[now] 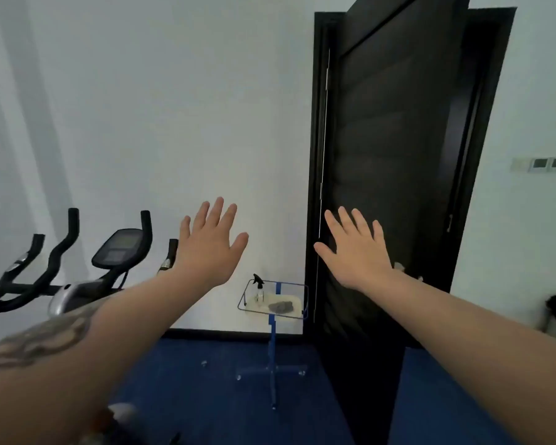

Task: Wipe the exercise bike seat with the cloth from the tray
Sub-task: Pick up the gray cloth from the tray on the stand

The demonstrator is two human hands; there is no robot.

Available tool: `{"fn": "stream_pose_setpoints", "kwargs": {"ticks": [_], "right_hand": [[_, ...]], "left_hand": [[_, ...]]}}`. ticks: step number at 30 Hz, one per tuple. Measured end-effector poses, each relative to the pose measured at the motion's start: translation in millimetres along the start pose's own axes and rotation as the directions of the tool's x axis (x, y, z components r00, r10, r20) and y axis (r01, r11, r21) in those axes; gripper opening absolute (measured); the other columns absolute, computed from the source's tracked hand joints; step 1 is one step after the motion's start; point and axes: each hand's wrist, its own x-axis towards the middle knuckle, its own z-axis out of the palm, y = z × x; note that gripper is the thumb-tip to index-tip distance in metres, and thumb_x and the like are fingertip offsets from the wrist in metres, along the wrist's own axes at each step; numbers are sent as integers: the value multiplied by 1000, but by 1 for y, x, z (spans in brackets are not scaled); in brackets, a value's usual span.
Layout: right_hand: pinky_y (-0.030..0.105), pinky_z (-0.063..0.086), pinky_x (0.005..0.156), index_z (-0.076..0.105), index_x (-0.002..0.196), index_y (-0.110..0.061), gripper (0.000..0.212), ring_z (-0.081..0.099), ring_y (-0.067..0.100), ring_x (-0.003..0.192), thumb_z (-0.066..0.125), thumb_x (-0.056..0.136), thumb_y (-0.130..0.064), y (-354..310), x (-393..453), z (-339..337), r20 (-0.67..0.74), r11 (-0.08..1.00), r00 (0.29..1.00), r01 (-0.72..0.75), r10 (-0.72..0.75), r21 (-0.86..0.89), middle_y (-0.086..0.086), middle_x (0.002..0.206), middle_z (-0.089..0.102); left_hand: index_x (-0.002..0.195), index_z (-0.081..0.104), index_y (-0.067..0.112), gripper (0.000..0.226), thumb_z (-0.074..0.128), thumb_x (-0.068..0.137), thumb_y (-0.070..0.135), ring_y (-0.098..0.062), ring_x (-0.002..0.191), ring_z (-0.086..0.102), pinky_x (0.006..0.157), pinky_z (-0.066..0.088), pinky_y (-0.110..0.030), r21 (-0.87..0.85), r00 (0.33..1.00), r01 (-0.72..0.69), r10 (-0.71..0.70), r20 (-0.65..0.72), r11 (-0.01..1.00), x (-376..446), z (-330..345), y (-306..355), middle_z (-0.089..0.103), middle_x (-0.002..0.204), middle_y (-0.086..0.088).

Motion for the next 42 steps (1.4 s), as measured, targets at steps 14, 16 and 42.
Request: {"fn": "stream_pose_setpoints", "kwargs": {"ticks": [14,16,42], "right_hand": [[47,-8,117,-4,153,-25,66,-10,23,149,23,98,-52,82,94,147,194,997,979,72,-66,-23,3,162,-5],[47,-8,117,-3,153,-25,66,-9,23,149,23,98,-52,88,106,164,218,997,973,73,-69,-12,3,162,-4],[46,-5,119,-4,152,-26,64,-7,22,149,22,99,-51,83,328,424,516,999,856,-27,42,-35,1,162,-5]], "left_hand": [[148,9,26,61,26,94,48,-18,145,-4,116,2,-44,19,979,135,-136,151,991,80,177,18,1,159,2],[148,10,25,61,26,94,47,-19,145,-2,116,3,-44,28,976,130,-133,174,991,91,196,21,2,159,2],[149,7,23,61,23,95,48,-18,145,-4,117,2,-40,-19,896,127,-106,432,992,285,458,-84,-2,158,0]]}}
